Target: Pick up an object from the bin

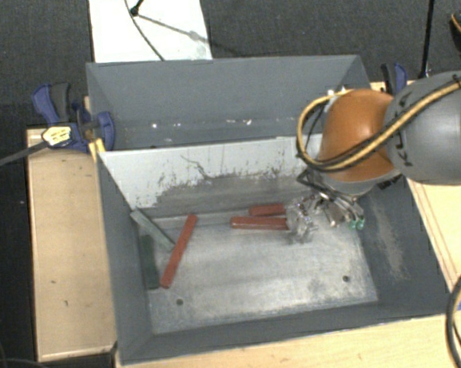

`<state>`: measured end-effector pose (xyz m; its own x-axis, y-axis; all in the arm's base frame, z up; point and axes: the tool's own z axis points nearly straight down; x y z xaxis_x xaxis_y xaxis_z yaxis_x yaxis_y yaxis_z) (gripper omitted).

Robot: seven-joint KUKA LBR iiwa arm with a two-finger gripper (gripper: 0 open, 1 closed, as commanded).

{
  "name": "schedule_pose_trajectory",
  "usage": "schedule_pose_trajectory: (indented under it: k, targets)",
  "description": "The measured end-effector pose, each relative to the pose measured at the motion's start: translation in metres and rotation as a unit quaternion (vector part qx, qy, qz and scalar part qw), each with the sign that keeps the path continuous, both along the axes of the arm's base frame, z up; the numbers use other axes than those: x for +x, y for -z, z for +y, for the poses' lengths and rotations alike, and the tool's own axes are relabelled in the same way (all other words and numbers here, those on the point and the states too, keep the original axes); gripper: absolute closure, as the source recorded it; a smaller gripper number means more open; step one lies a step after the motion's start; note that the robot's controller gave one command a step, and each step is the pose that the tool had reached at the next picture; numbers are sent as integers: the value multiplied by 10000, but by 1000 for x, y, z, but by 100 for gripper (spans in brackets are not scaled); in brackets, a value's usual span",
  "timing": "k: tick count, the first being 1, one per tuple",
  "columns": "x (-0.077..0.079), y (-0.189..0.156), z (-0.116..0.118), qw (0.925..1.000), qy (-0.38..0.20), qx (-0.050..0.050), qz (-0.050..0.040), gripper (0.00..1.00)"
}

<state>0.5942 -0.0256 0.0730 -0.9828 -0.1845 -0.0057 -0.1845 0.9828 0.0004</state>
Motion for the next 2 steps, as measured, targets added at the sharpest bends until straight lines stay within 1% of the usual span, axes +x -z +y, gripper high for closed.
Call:
schedule_pose_trajectory:
  k: [1, 2]
  targets:
    - [-2, 2, 0, 10000, -1, -2, 29, 0]
    - [-14, -8, 71, 9999, -93, 14, 46, 0]
